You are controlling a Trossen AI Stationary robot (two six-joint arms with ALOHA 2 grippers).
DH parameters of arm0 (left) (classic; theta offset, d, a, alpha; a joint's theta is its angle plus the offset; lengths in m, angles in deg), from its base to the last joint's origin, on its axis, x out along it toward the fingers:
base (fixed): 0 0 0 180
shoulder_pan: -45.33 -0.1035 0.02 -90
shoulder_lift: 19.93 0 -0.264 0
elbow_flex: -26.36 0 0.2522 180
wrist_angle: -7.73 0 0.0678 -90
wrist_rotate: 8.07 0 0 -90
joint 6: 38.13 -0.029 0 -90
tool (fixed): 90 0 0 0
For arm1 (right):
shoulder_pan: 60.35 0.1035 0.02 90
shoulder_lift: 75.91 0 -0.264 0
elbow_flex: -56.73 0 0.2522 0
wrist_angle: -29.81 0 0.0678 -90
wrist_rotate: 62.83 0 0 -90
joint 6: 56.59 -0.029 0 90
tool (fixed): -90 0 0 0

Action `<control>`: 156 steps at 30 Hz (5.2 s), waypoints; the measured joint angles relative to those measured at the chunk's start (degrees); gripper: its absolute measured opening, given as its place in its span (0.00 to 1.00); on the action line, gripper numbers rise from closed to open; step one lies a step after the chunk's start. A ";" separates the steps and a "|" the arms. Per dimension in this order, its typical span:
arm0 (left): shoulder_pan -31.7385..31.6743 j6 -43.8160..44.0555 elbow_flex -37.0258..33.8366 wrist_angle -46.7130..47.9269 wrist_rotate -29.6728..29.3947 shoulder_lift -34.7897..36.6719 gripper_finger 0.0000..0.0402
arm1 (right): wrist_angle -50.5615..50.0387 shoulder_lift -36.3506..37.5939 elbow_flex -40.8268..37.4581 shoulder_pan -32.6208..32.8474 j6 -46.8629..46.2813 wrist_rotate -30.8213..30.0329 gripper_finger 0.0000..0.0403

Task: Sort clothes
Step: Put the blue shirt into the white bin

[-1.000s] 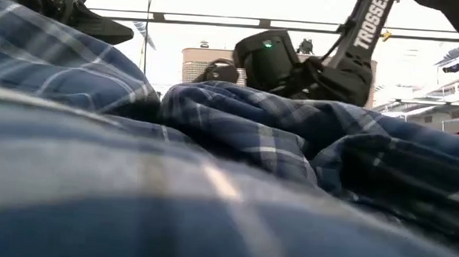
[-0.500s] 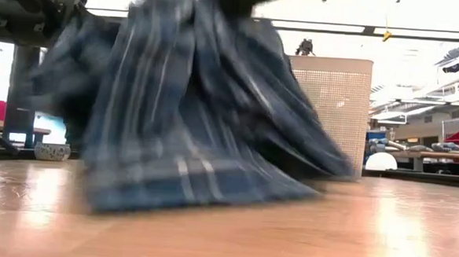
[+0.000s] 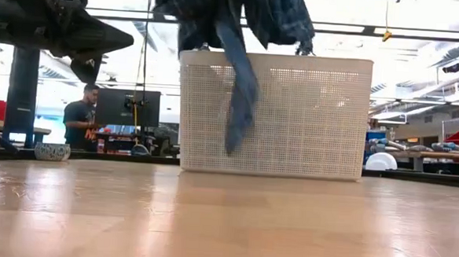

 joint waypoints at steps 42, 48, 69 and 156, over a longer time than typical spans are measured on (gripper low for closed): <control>-0.09 0.23 0.04 1.42 -2.64 0.00 0.00 | -21.11 -24.83 -23.05 -13.83 -37.04 15.46 0.33; -0.09 0.23 0.03 1.73 -2.64 -0.02 0.00 | -24.88 -17.31 -23.72 -13.81 -35.85 15.16 0.49; -0.09 0.25 0.04 1.22 -2.93 -0.02 0.00 | -1.88 -2.23 -23.40 -10.66 -33.15 5.05 0.47; -0.09 0.64 0.04 1.55 -2.97 -0.02 0.00 | -31.24 -12.45 -23.45 -21.37 -41.99 21.99 0.28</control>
